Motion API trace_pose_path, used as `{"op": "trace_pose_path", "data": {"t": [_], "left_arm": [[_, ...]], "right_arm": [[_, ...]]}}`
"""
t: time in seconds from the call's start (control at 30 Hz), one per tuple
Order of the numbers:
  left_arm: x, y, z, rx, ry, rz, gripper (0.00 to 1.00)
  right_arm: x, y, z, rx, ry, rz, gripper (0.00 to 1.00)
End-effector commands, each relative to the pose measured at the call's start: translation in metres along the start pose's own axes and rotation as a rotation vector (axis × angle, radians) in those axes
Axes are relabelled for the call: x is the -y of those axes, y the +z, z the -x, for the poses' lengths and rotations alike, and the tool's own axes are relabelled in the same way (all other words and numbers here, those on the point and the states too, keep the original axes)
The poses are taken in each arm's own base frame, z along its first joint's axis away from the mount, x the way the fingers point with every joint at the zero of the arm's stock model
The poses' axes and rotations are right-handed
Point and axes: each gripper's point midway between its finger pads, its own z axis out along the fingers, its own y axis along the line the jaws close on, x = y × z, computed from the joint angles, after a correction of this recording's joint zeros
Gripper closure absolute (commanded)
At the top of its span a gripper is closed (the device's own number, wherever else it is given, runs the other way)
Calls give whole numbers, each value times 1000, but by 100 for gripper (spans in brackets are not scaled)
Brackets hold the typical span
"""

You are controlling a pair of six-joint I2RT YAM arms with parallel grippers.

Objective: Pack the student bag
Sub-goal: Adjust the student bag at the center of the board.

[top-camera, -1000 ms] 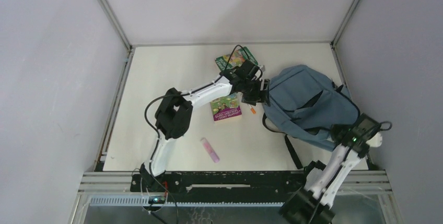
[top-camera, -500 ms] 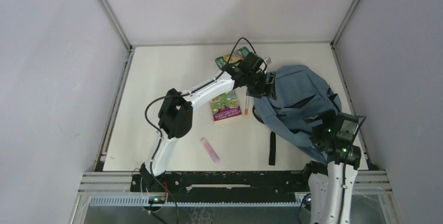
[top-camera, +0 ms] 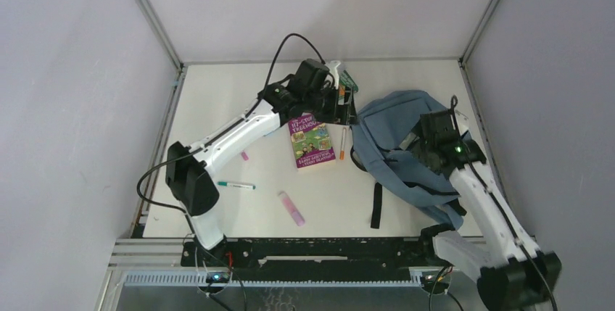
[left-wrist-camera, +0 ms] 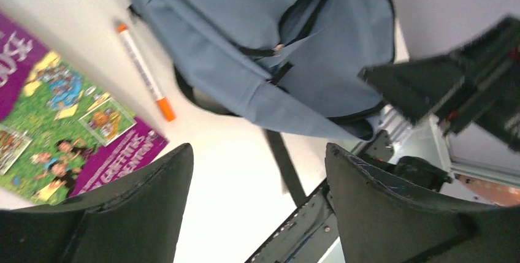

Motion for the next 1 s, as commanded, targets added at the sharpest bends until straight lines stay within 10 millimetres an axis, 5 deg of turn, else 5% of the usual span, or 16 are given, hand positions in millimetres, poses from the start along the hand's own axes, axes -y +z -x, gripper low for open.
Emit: {"op": "trace_pose_path", "data": {"t": [0.0,0.17,0.37,0.43,0.5,0.67,0.87,0.97], "left_arm": [[-27,-13,-14,-11,25,75,17],[-44,-28,-31,-12,3,108,17],[-73,-54,-42,31,-49,163,16],[-78,-61,-42,46,-57,171,16],[-81,-65,-42,53,-56,177,16],[-75,-61,-44,46,-56,140,16],[-72,-51,-45,35,-58,113,16],[-68,-43,-46,20,-48,100,16]], "right_arm": [[-16,35,12,-71,-202,40,14],[-66,63,-10,-217,-556,124,7],[-104,112,-24,-313,-705,133,5],[-109,130,-29,-359,-715,122,10],[-114,148,-27,-379,-683,101,27],[-124,188,17,-343,-442,49,88],[-152,203,76,-248,-253,84,89],[-180,195,97,-243,-231,169,77]]}}
